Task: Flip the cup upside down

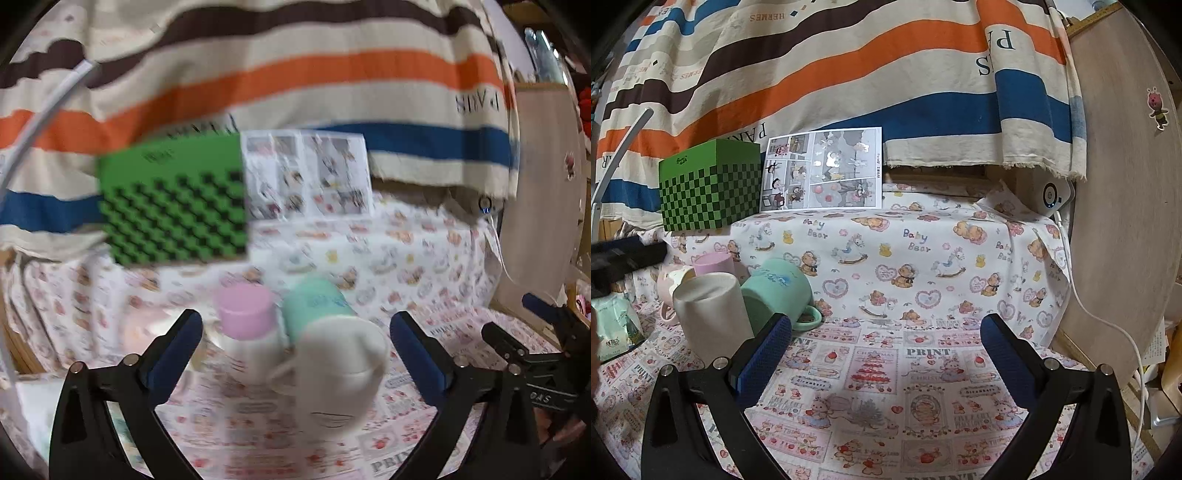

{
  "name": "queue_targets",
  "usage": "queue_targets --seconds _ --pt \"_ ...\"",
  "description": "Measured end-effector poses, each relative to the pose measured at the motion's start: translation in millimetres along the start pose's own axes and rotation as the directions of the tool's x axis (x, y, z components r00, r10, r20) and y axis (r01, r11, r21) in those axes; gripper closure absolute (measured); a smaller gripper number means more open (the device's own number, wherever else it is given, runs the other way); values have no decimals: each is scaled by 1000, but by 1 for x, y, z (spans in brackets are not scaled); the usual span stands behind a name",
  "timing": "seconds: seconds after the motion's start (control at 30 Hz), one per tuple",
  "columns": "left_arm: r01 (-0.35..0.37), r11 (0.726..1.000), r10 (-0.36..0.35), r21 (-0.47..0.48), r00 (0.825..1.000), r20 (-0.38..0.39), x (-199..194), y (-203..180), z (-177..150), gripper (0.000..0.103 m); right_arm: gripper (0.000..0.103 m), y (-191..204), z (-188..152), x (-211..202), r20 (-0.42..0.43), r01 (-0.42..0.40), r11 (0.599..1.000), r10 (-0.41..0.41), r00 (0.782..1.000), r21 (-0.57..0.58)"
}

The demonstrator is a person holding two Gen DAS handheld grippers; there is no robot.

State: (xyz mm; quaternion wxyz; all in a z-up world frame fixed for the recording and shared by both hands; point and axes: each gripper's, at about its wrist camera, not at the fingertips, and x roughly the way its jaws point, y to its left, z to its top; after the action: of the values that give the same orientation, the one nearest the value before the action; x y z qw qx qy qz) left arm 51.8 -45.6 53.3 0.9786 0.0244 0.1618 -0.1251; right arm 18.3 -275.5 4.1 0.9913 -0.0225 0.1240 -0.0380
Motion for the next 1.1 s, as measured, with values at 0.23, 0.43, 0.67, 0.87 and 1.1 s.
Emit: queue_targets --seconds 0.23,0.43,0.67,0.87,1.1 --pt "-70 997 67 38 996 65 -33 32 -9 0 0 1 0 -1 1 -17 1000 17 1000 -5" --pt "-51 998 52 -39 998 38 -33 43 -39 0 0 1 1 -1 1 -21 1000 21 1000 -6" --pt "-105 989 110 -102 993 41 -30 51 -54 0 0 3 1 -1 0 -44 999 44 999 -14" --pt "-126 987 127 -102 992 3 -23 52 -62 0 0 5 0 -2 -1 -58 998 58 998 -18" --pt "-210 971 213 -117 977 17 -29 52 -64 0 0 5 0 -2 0 -54 998 54 999 -16"
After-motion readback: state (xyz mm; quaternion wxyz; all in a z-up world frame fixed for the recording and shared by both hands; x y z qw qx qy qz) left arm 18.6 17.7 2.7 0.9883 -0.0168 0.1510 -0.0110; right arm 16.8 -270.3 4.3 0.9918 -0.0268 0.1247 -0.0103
